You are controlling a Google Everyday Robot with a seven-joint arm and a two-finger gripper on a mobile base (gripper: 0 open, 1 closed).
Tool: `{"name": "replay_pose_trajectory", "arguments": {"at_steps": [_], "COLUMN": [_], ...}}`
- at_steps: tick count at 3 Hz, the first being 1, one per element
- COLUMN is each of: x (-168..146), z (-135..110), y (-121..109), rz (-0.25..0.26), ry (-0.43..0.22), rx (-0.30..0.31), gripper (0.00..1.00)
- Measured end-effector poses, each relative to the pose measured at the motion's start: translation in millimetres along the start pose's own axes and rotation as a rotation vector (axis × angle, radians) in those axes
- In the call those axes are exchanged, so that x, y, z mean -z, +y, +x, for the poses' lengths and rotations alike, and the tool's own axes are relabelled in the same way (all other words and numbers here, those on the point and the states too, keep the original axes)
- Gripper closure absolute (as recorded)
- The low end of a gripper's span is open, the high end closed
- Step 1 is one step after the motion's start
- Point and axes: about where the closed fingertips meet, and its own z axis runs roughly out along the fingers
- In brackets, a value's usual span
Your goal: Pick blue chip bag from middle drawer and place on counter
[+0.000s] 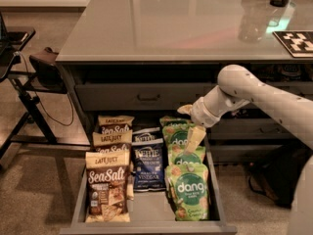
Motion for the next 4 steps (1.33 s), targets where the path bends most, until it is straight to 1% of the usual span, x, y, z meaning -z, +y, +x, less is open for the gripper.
{"name": "replay_pose_trajectory", "arguments": {"at_steps": [1, 2, 3, 4], "x": [-43.1, -43.2, -49.7, -68.6], "z": [-20.3, -20.3, -9.9, 5.3], "y": [2.5, 2.5, -2.6, -25.0], "rz": [-0.099, -0.099, -0.064, -0.012], "ry": [-0.019, -0.019, -0.03, -0.068], "rx": [0.056, 0.056, 0.047, 0.08], "gripper": [0.0, 0.0, 0.0, 0.0]}}
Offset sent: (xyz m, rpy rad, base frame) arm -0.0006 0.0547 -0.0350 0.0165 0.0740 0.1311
